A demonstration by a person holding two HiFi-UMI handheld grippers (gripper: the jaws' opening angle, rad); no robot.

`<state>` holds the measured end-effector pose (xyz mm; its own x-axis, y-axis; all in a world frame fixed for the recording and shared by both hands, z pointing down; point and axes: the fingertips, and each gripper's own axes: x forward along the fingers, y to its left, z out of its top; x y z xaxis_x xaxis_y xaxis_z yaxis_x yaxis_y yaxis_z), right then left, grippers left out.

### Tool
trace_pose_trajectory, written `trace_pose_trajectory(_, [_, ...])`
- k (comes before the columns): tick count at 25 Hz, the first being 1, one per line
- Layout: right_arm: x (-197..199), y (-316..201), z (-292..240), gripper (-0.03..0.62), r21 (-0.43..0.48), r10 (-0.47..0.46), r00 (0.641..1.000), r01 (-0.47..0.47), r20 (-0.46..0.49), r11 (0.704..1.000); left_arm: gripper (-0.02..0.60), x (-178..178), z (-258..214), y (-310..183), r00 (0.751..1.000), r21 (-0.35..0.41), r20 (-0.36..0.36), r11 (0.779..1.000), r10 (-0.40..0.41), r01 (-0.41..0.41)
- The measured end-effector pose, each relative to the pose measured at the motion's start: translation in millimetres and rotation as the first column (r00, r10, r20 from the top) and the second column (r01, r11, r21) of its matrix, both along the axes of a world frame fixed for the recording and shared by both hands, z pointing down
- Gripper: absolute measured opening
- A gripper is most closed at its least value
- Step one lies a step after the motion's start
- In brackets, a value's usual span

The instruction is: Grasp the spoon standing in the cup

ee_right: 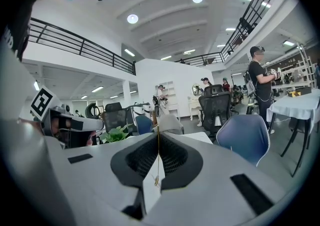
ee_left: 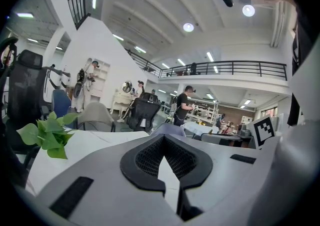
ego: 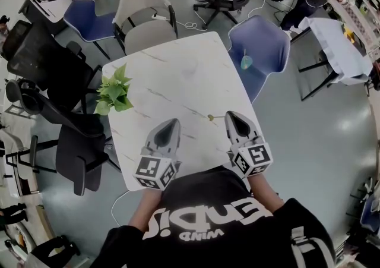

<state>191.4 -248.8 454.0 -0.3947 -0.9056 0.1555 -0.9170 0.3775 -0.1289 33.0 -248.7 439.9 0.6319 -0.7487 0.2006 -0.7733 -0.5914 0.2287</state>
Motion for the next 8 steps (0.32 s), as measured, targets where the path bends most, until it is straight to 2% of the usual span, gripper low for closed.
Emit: trace_pose_trajectory(8, [-0.3,-2.3,-0.1,0.014,0.006,0.001,1.0,-0.001,0.004,1.0,0.014,-0.9,0.9,-2.2,1.0,0.002,0.001,1.0,-0.001,0.001])
